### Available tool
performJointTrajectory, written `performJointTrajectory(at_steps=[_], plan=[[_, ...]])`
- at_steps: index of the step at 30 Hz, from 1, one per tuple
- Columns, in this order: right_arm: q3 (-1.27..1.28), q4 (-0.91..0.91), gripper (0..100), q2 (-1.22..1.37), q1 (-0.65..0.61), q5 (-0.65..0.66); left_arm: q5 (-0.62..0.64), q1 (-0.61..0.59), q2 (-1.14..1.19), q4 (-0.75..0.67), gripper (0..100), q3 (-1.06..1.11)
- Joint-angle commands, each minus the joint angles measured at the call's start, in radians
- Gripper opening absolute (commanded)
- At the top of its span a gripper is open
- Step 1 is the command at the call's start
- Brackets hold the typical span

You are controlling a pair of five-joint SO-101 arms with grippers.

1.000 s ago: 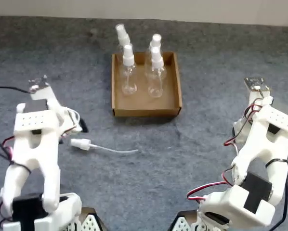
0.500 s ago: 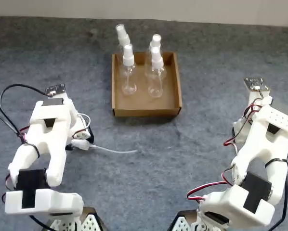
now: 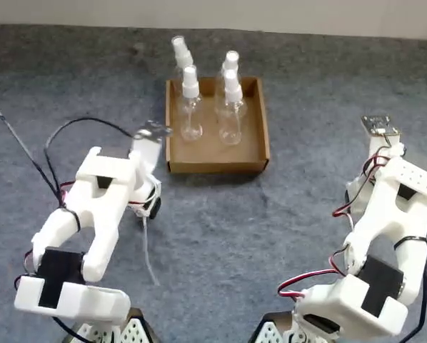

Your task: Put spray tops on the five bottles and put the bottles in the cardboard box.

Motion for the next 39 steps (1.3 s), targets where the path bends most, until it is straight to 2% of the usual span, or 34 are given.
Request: performJointTrajectory(at_steps=[1, 3, 6, 12, 20, 28, 32, 39], plan=[[-0.016, 0.007, 35.0, -0.054, 0.027, 0.044, -0.052, 0.021, -0.012, -0.008, 11, -0.058], [-0.015, 0.002, 35.0, -0.053, 0.036, 0.054, 0.031, 0.002, -0.012, -0.005, 11, -0.084], [-0.016, 0.001, 35.0, -0.058, 0.041, 0.051, 0.170, -0.018, -0.005, -0.005, 18, -0.130], [-0.016, 0.005, 35.0, -0.061, 0.041, 0.051, 0.212, -0.015, -0.002, -0.011, 21, -0.160], [-0.022, -0.002, 35.0, -0.051, 0.033, 0.025, 0.374, -0.019, 0.056, -0.100, 20, -0.165], [-0.022, -0.002, 35.0, -0.051, 0.033, 0.000, 0.387, -0.021, 0.260, -0.118, 11, -0.240], [-0.022, -0.002, 35.0, -0.051, 0.033, 0.000, 0.381, -0.012, 0.200, -0.078, 2, -0.223], [-0.022, -0.002, 35.0, -0.053, 0.031, 0.000, 0.370, -0.008, -0.021, -0.046, 1, -0.120]])
